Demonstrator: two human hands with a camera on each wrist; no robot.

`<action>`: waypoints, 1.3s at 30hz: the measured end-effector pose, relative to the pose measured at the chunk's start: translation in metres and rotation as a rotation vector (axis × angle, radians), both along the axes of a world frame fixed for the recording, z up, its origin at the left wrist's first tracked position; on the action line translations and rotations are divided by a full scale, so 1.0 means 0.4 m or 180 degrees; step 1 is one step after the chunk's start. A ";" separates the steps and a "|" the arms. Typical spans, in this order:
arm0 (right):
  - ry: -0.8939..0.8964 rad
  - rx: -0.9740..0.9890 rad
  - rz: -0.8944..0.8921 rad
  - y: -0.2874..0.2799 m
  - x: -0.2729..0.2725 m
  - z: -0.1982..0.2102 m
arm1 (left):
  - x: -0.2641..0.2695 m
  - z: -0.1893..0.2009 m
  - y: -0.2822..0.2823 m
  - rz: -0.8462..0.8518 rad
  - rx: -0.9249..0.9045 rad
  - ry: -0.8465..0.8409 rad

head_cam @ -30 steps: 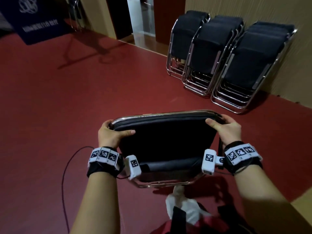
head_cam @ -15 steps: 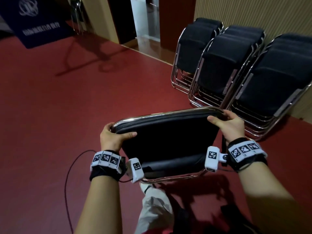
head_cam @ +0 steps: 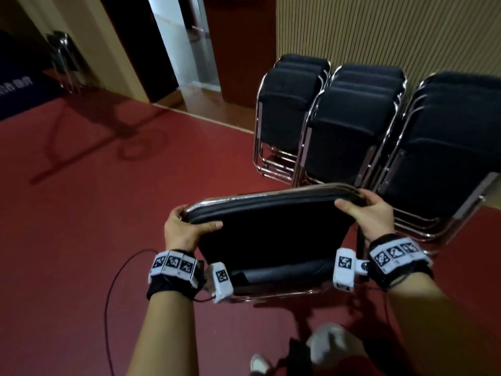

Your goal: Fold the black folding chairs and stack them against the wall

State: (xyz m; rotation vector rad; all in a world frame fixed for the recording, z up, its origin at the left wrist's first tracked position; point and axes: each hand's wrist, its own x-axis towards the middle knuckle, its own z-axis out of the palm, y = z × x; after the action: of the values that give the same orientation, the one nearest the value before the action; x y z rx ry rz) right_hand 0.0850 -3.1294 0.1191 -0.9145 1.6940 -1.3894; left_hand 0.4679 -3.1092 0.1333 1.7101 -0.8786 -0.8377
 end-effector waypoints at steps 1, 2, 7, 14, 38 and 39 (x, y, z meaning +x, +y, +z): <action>-0.0028 0.0016 -0.0027 -0.059 0.006 0.007 | 0.006 0.008 -0.065 -0.0010 -0.0016 0.0005; -0.0006 0.0044 -0.0013 -0.119 0.014 0.012 | 0.013 0.012 -0.125 -0.0008 -0.0022 0.0018; -0.0087 0.0030 0.0123 -0.448 0.065 -0.010 | 0.050 -0.007 -0.420 0.0109 -0.0013 0.0011; -0.0134 0.0210 0.0461 -0.900 0.127 -0.025 | 0.100 -0.032 -0.791 0.0399 0.0062 0.0011; -0.0347 0.0393 -0.0883 -1.882 0.332 -0.149 | 0.283 -0.100 -2.203 -0.1139 0.0545 -0.0222; -0.0349 0.0418 -0.0921 -1.904 0.327 -0.156 | 0.269 -0.102 -2.250 -0.1222 0.0563 -0.0235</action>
State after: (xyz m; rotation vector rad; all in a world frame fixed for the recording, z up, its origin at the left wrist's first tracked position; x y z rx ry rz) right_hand 0.2159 -3.8910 0.0566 -0.5253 1.8616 -1.4638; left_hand 0.5757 -4.0093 0.0925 1.7591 -1.2388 -1.1401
